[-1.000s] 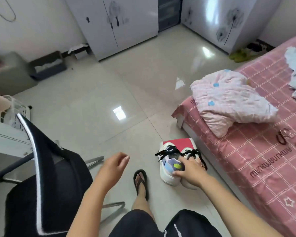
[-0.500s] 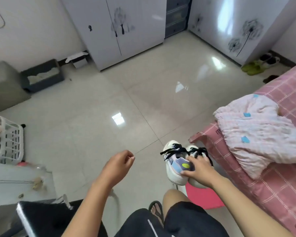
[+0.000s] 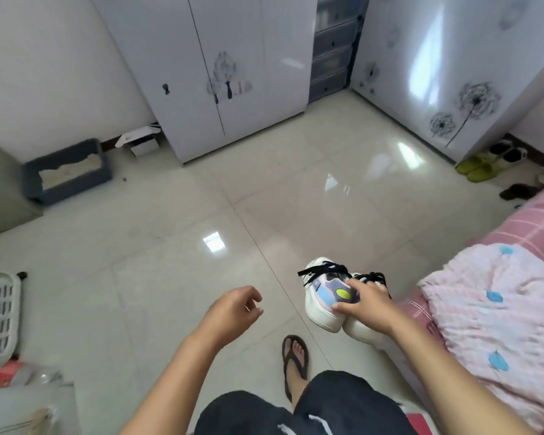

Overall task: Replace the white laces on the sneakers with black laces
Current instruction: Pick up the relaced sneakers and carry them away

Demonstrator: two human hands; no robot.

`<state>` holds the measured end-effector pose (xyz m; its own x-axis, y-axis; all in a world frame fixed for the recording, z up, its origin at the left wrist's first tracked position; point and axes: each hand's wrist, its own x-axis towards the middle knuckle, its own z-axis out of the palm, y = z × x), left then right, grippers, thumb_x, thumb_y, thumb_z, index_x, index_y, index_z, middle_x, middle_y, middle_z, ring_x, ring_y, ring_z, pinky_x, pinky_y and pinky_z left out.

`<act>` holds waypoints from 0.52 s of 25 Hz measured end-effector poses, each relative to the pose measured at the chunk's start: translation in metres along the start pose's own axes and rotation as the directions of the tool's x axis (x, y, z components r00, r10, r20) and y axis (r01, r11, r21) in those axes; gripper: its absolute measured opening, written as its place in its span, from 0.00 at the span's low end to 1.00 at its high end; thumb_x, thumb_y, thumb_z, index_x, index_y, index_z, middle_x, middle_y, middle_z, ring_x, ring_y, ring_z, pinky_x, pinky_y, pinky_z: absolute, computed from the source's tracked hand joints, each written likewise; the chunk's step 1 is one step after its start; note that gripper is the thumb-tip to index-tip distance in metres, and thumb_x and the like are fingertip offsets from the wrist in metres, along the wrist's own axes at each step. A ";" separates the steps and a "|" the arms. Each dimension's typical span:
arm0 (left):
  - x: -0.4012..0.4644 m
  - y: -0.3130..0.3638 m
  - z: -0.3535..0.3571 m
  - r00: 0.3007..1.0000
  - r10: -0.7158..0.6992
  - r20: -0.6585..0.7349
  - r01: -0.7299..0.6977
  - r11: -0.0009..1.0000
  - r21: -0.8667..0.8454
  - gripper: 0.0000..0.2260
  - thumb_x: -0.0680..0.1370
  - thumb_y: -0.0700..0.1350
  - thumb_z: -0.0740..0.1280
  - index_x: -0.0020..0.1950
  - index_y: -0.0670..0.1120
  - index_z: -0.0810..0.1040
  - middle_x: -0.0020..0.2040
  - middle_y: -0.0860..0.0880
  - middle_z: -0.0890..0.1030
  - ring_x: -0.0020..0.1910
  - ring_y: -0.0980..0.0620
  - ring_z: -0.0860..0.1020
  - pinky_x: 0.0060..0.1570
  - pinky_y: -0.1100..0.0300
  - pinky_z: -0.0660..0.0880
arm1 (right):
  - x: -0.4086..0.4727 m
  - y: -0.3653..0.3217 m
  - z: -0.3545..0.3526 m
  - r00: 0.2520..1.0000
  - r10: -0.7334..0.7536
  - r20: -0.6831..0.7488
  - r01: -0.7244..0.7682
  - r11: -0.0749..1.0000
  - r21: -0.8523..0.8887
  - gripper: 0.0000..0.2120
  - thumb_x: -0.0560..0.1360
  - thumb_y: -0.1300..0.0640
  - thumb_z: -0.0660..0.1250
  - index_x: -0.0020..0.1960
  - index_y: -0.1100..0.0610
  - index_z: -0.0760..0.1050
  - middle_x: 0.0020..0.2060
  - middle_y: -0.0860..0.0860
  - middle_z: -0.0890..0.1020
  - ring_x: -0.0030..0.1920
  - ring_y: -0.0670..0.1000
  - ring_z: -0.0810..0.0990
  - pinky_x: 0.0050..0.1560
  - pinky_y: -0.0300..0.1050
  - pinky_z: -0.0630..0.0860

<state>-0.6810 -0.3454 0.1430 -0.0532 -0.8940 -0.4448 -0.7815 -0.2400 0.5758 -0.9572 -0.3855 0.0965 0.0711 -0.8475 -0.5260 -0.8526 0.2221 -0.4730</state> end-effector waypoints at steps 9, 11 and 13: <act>0.183 -0.014 -0.129 0.991 -0.064 -0.114 0.056 0.996 -0.074 0.07 0.79 0.49 0.63 0.55 0.50 0.76 0.45 0.56 0.77 0.44 0.59 0.76 0.48 0.61 0.75 | 0.178 -0.119 -0.049 0.998 -0.040 0.057 0.044 0.997 -0.060 0.19 0.67 0.40 0.69 0.55 0.46 0.71 0.47 0.49 0.69 0.57 0.52 0.64 0.57 0.50 0.69; 0.233 -0.021 -0.156 0.990 -0.061 -0.125 0.051 0.995 -0.085 0.07 0.79 0.50 0.62 0.54 0.50 0.77 0.46 0.56 0.78 0.45 0.58 0.76 0.48 0.61 0.74 | 0.223 -0.152 -0.056 0.994 -0.047 0.094 0.051 0.998 -0.044 0.21 0.67 0.41 0.69 0.57 0.46 0.72 0.47 0.49 0.70 0.56 0.52 0.64 0.56 0.48 0.69; 0.289 -0.024 -0.187 0.996 -0.005 -0.085 -0.001 0.998 -0.070 0.08 0.79 0.50 0.62 0.53 0.50 0.77 0.47 0.55 0.78 0.47 0.57 0.76 0.49 0.60 0.74 | 0.269 -0.184 -0.064 0.992 -0.049 0.117 0.053 0.998 -0.024 0.21 0.67 0.41 0.70 0.57 0.47 0.72 0.48 0.50 0.71 0.56 0.52 0.64 0.55 0.46 0.68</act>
<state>-0.5610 -0.6693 0.1290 0.0035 -0.9216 -0.3881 -0.7362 -0.2650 0.6227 -0.8143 -0.6852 0.0870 0.1734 -0.7950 -0.5813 -0.8599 0.1655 -0.4828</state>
